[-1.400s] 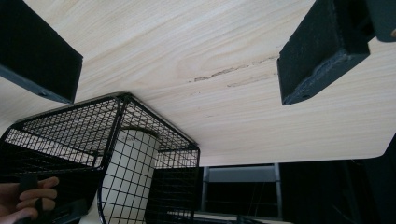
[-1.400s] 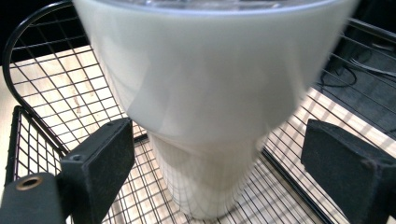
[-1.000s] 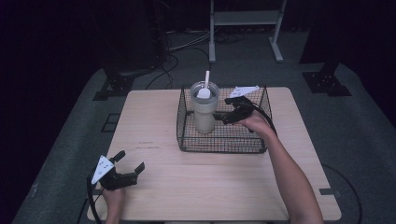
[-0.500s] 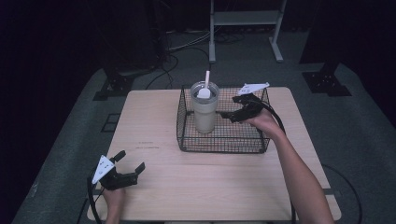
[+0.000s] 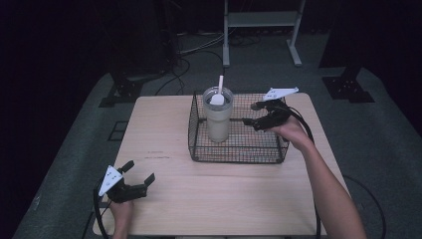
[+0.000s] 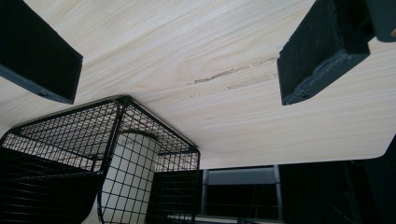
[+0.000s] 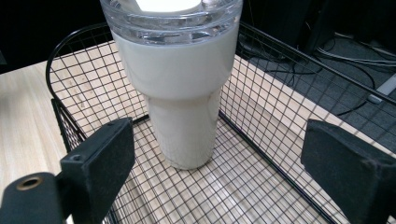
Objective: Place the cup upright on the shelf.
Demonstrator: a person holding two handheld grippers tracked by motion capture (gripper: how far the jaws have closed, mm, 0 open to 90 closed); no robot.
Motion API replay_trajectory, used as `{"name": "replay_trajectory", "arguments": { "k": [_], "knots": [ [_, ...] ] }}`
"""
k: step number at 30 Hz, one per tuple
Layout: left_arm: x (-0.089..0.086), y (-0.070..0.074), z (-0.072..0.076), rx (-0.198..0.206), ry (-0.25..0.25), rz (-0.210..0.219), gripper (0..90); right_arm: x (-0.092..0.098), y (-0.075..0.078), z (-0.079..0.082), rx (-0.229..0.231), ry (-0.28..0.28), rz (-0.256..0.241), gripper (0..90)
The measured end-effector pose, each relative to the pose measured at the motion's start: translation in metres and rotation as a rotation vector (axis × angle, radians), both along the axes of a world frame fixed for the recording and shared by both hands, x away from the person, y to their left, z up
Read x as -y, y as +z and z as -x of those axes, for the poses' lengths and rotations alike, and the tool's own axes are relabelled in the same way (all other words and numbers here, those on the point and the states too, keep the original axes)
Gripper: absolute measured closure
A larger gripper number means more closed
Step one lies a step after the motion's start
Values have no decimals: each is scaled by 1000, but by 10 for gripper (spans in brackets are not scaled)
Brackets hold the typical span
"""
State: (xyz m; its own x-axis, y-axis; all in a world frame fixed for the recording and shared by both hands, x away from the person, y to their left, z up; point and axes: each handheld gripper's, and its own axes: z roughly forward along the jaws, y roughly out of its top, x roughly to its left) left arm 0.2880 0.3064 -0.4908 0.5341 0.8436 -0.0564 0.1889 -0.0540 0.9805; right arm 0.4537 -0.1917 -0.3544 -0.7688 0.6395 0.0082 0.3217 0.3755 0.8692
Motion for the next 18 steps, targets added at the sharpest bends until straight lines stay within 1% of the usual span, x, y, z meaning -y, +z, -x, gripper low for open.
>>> {"name": "replay_trajectory", "arguments": {
  "k": [2,4,9,12,18],
  "knots": [
    [0,0,0,-2,1,-1,0,6,2,4,7,-6,-2,94],
    [0,0,0,-2,0,-2,0,7,2,5,8,-7,-3,94],
    [1,0,0,-3,0,-4,0,16,3,11,12,-13,5,94],
    [1,0,0,-3,-1,-8,0,21,3,15,13,-18,-2,94],
    [1,0,0,-3,0,-9,0,24,5,24,19,-1,-1,95]
  ]
}}
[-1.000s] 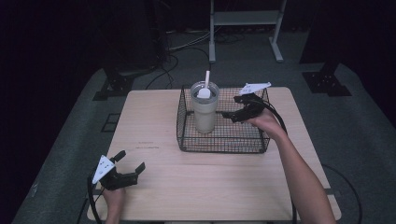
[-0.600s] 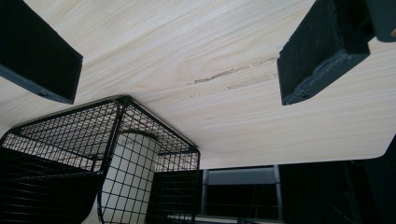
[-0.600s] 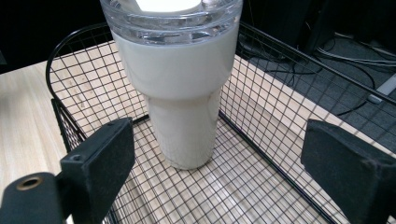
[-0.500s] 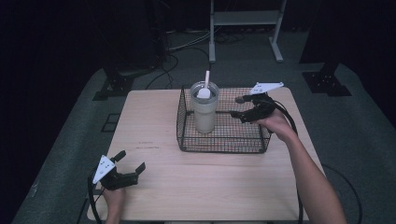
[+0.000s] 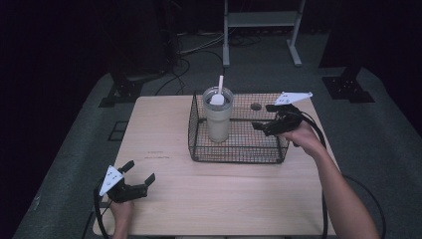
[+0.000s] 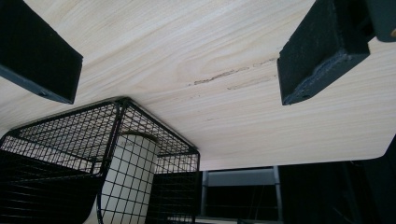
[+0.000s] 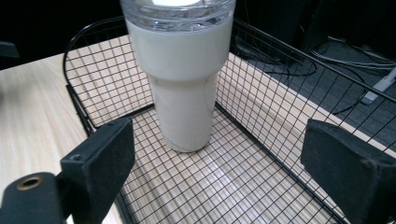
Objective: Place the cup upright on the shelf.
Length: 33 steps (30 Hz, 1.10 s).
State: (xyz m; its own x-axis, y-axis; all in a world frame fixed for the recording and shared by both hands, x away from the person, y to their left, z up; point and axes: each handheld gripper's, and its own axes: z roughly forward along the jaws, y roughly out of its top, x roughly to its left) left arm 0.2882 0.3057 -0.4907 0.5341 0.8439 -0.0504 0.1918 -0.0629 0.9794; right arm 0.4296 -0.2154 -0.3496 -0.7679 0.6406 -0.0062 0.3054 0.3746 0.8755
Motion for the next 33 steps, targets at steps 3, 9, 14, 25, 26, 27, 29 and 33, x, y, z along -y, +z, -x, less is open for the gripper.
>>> {"name": "replay_trajectory", "arguments": {
  "k": [3,9,14,25,26,27,29,33],
  "knots": [
    [0,0,0,0,1,0,0,3,-1,6,4,6,2,95],
    [0,0,0,1,2,-4,0,10,-4,16,7,11,-2,95],
    [0,0,0,1,2,-3,0,14,-5,23,8,13,-7,95],
    [1,0,0,0,-1,-5,0,20,-16,46,21,46,-15,95],
    [1,0,0,0,-1,-5,0,20,-16,46,21,46,-15,95],
    [1,0,0,-1,0,-5,0,20,-17,48,20,49,-17,95],
    [1,0,0,-1,1,-6,0,21,-20,53,18,59,-19,95],
    [1,0,0,-1,1,-6,0,23,-23,57,14,59,-26,95]
  ]
}}
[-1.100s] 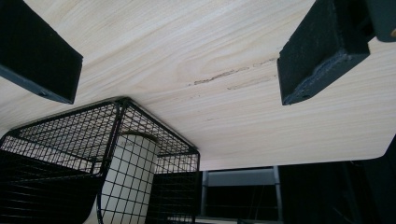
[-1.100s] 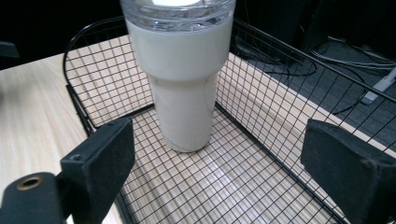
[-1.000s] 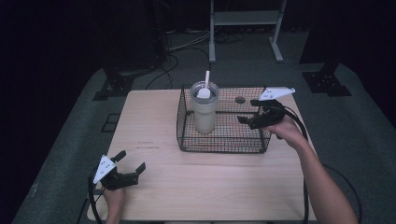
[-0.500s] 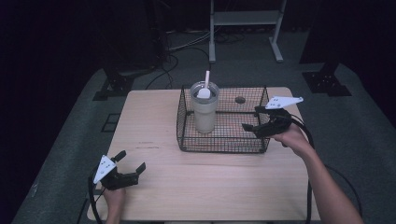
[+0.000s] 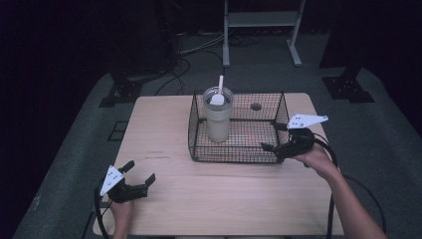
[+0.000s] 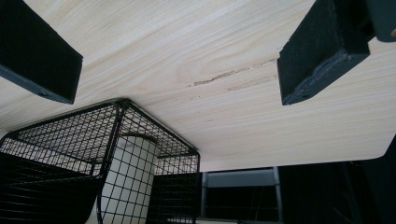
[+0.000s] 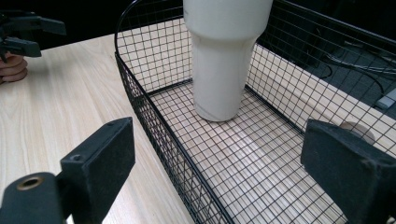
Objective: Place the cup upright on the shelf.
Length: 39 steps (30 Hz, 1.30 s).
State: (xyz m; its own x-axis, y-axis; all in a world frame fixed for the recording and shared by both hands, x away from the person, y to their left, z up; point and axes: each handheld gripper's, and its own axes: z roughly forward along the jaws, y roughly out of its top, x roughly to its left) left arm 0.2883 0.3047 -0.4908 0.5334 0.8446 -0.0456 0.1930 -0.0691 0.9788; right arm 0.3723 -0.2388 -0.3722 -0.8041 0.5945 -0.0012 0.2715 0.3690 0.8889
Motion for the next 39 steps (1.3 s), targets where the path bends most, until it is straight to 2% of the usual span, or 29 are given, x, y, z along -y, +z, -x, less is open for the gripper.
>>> {"name": "replay_trajectory", "arguments": {
  "k": [8,24,39],
  "knots": [
    [0,0,0,0,0,-1,0,4,-7,10,3,5,5,94],
    [0,0,0,-1,1,-3,0,16,-22,40,11,19,-28,95],
    [1,0,0,-5,1,-7,0,32,-42,60,-8,-5,-44,95]
  ]
}}
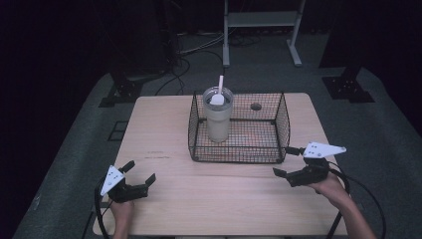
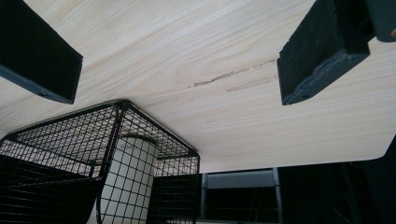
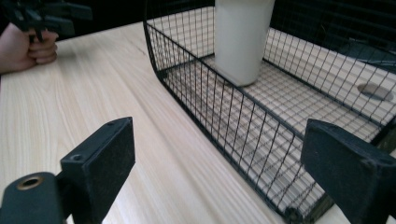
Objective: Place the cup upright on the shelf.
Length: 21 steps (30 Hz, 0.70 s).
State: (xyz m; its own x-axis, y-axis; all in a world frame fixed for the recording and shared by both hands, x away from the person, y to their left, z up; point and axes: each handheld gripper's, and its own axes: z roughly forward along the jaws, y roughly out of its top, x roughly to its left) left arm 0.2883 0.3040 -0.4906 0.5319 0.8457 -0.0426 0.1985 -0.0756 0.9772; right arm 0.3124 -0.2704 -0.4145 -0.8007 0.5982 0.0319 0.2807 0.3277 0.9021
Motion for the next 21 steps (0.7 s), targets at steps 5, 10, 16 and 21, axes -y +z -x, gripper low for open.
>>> {"name": "replay_trajectory", "arguments": {
  "k": [5,10,16,21],
  "knots": [
    [0,0,0,-1,0,-1,0,2,-4,8,9,-2,-9,95],
    [0,0,0,-1,-1,-2,0,4,-11,15,10,-9,-8,95],
    [0,0,0,0,-1,-3,0,10,-22,21,1,-33,-13,95],
    [0,0,1,0,-2,-3,0,15,-32,25,-8,-49,-22,95]
  ]
}}
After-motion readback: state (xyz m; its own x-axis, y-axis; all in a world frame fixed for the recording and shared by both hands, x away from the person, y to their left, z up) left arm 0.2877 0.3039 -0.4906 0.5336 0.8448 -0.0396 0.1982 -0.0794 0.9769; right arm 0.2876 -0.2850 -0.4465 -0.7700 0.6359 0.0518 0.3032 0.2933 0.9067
